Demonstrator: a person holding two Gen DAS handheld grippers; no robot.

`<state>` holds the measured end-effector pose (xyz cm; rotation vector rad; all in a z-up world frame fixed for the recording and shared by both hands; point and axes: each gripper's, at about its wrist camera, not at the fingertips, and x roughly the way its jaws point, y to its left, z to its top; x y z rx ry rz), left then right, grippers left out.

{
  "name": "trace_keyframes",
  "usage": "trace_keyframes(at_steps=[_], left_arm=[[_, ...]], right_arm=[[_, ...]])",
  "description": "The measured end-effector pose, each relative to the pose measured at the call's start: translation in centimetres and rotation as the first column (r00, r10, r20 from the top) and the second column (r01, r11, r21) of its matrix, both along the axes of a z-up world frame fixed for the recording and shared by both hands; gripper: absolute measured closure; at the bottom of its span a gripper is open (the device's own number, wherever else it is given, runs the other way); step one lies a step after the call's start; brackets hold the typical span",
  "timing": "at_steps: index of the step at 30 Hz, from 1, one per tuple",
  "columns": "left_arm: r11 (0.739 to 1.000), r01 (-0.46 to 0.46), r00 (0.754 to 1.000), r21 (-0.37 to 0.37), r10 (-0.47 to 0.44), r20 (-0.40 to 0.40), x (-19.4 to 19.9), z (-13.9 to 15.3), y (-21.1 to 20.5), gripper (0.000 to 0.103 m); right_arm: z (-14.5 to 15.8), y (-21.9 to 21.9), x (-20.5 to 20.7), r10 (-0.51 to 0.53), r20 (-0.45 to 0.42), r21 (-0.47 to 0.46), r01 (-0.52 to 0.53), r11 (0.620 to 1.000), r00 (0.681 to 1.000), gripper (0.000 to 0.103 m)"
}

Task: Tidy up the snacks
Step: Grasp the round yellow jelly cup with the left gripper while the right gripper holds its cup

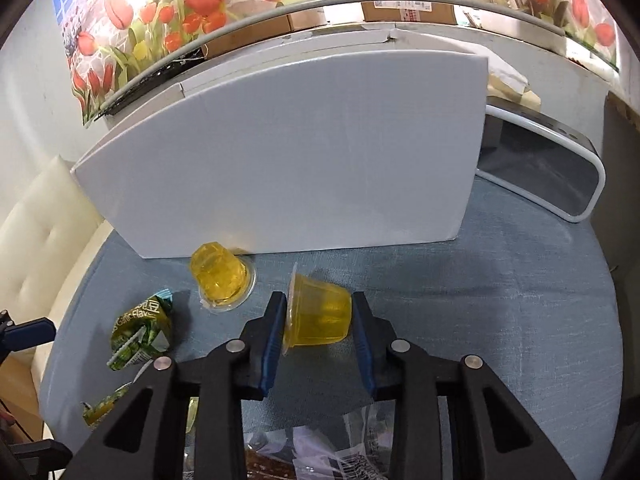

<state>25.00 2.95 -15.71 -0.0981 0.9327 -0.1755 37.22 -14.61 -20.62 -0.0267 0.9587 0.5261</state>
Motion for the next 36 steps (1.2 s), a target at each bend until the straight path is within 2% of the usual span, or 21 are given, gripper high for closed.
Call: trace_keyframes(at_steps=[1, 3, 4, 5, 6, 16, 21, 29, 31, 33, 34, 35, 36], left_arm=[[1.0, 0.0, 1.0, 0.0, 0.0, 0.001, 0.0, 0.0, 0.1, 0.0], [1.0, 0.001, 1.0, 0.001, -0.001, 0.001, 0.0, 0.1, 0.0, 0.0], [1.0, 0.003, 1.0, 0.001, -0.003, 0.001, 0.1, 0.0, 0.1, 0.0], [1.0, 0.005, 1.0, 0.002, -0.005, 0.001, 0.1, 0.0, 0.0, 0.0], [1.0, 0.006, 1.0, 0.005, -0.006, -0.001, 0.1, -0.1, 0.0, 0.0], [1.0, -0.011, 1.0, 0.025, 0.011, 0.004, 2.5, -0.6, -0.7, 0.0], [0.999, -0.043, 0.999, 0.017, 0.043, -0.033, 5.6, -1.9, -1.5, 0.0], [0.994, -0.1, 0.991, 0.037, 0.103, -0.09, 10.6, -4.9, -2.6, 0.003], [0.993, -0.11, 0.989, 0.043, 0.114, -0.093, 11.2, -5.2, -2.8, 0.018], [0.992, -0.105, 0.989, 0.073, 0.112, -0.094, 11.8, -5.4, -3.2, 0.028], [0.992, -0.097, 0.989, 0.077, 0.105, -0.1, 12.1, -5.5, -3.4, 0.045], [0.993, -0.093, 0.99, 0.078, 0.101, -0.103, 12.3, -5.6, -3.6, 0.053], [0.99, -0.102, 0.99, 0.101, 0.111, -0.089, 12.3, -5.6, -3.8, 0.067]], right_arm=[[-0.2, 0.4, 0.2, 0.006, -0.008, 0.004, -0.006, 1.0, 1.0, 0.053], [-0.2, 0.5, 0.2, 0.022, 0.018, 0.007, -0.022, 1.0, 1.0, 0.054], [-0.2, 0.7, 0.3, 0.027, 0.023, 0.0, -0.027, 1.0, 0.999, 0.058], [-0.3, 0.8, 0.3, 0.03, 0.019, -0.006, -0.03, 1.0, 0.999, 0.066], [-0.3, 0.9, 0.4, 0.032, 0.013, 0.003, -0.032, 0.999, 0.999, 0.068], [2.3, 0.5, -0.8, 0.039, 0.098, -0.012, -0.038, 0.999, 0.994, 0.068], [4.6, -1.2, -2.6, 0.026, 0.163, -0.026, -0.022, 0.999, 0.986, 0.068], [8.3, -6.0, -6.3, -0.031, 0.217, 0.051, 0.02, 0.999, 0.976, 0.068], [8.6, -6.7, -7.0, -0.038, 0.22, 0.064, 0.024, 0.998, 0.975, 0.068], [8.8, -7.2, -7.4, -0.042, 0.22, 0.067, 0.028, 0.997, 0.975, 0.068], [8.7, -7.4, -7.6, -0.043, 0.22, 0.071, 0.028, 0.997, 0.975, 0.068], [8.6, -7.6, -7.8, -0.042, 0.22, 0.07, 0.027, 0.997, 0.975, 0.068], [8.5, -7.7, -7.9, -0.042, 0.22, 0.068, 0.028, 0.997, 0.975, 0.068]])
